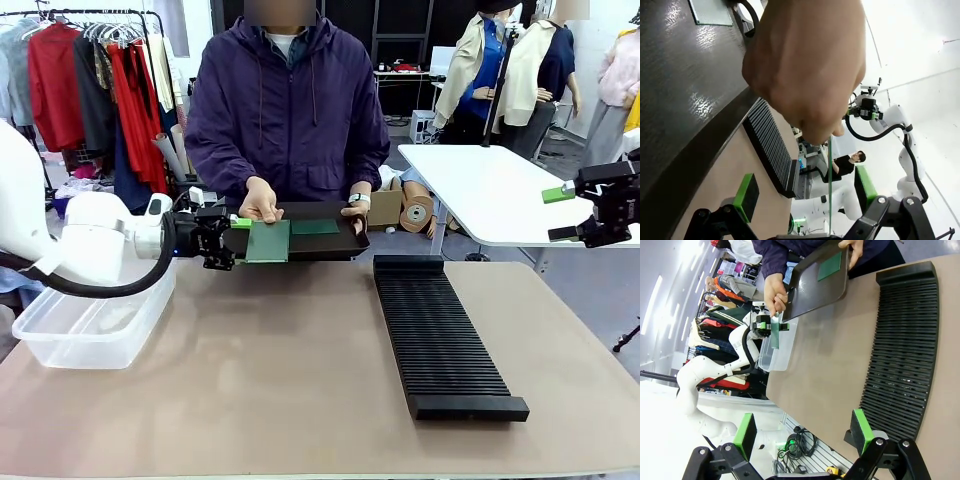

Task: Sort PCBs into racks and boxes based on the side picked up.
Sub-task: Pick up the Blank PCB handed by the Human.

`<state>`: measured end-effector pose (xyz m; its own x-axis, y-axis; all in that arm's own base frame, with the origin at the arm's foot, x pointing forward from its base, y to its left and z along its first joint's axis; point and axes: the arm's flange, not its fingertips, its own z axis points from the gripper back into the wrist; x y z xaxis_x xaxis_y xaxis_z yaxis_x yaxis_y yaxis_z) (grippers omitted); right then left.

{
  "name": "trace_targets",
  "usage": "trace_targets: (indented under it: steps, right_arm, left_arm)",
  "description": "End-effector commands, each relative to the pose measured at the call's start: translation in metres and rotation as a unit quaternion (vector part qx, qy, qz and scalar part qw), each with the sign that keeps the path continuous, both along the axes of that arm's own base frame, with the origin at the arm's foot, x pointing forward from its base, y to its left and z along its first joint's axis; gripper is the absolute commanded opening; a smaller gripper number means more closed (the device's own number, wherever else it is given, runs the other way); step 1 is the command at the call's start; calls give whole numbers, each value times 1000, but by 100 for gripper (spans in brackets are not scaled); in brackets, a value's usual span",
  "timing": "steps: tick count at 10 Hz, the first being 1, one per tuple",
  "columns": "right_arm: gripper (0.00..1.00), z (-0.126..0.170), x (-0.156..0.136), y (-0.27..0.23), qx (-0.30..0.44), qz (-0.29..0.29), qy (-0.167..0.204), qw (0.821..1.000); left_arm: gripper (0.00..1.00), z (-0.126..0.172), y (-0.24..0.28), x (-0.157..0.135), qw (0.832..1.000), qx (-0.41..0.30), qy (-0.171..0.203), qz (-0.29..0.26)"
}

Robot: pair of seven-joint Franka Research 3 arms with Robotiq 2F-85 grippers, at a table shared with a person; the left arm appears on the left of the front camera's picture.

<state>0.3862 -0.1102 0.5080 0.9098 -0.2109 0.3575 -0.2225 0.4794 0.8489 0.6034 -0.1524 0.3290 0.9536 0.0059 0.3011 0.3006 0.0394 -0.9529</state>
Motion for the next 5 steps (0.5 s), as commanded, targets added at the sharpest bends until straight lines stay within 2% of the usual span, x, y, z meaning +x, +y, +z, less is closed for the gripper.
trace_targets:
  steps: [1, 3, 5]
  right_arm:
    - [100, 2, 0, 1, 6, -1, -1, 1000]
    - [100, 2, 0, 1, 6, -1, -1, 1000]
    - [100, 2, 0, 1, 6, -1, -1, 1000]
  left_arm:
    - [100, -2, -12, 7, 1000, -20, 8, -1]
    - [100, -6, -19, 6, 1000, -24, 2, -12]
    - [94, -5, -20, -1, 999, -29, 1, -34]
